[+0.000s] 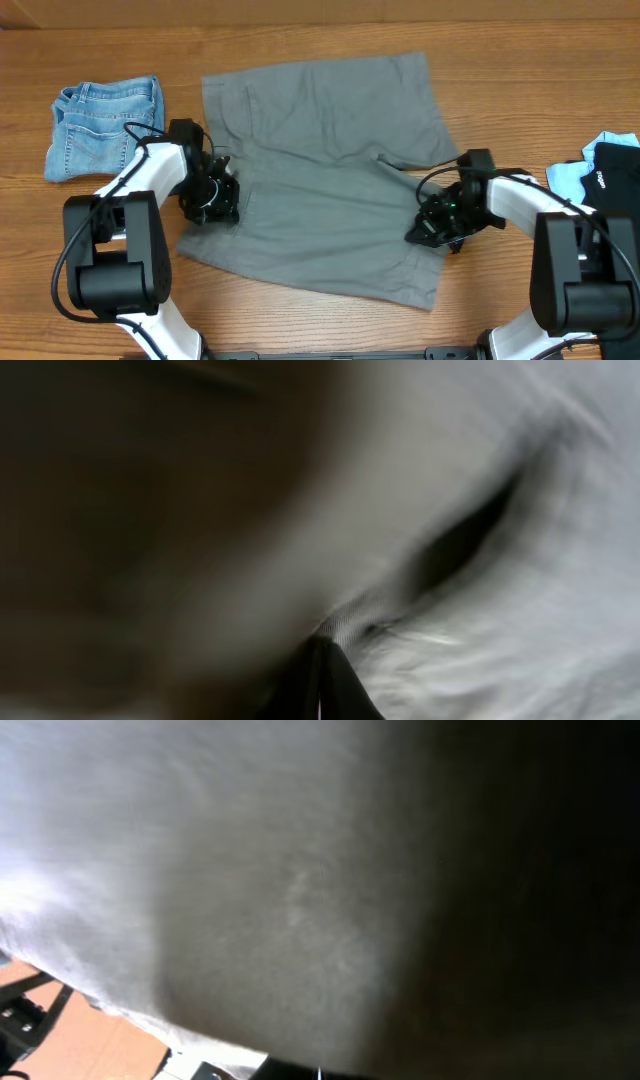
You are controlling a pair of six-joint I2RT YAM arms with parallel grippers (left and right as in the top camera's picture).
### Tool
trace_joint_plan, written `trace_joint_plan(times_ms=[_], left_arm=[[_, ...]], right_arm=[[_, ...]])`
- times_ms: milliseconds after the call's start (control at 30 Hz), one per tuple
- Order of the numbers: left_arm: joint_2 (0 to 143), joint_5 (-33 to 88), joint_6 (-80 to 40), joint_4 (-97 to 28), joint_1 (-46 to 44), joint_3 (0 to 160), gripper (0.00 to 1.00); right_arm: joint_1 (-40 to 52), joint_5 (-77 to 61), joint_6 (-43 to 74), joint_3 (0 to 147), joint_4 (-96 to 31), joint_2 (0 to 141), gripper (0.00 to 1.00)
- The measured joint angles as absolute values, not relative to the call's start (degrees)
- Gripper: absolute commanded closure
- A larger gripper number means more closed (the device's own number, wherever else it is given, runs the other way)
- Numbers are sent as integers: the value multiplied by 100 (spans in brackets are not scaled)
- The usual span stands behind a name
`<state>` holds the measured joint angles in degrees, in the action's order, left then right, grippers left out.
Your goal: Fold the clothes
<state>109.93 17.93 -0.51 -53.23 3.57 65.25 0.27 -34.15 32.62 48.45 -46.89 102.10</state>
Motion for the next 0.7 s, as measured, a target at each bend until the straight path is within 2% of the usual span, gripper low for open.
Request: trace_joint_plan(times_ms=[233,333,433,633,700], left_arm=[[10993,1581,-152,-6130,982,7000,93],[10991,1529,-126,-6556,1146,7524,88],[10927,1516,-71,-6934,1177,8014,76],[10597,1697,43,-7658,1173,8385,75],[10573,1715,-34,-7902,1186,8385,78]], right_arm=[[-580,-4053,2167,4842,-4735,9813,74],[-589,-4405,1772,4856,-4731,9218,73],[-587,-4622,1579,4886,-4757,8534,72],[-585,-4783,1461,4943,-5415,7564,67],[-585,-4781,1431,4943,-5721,7435,66]])
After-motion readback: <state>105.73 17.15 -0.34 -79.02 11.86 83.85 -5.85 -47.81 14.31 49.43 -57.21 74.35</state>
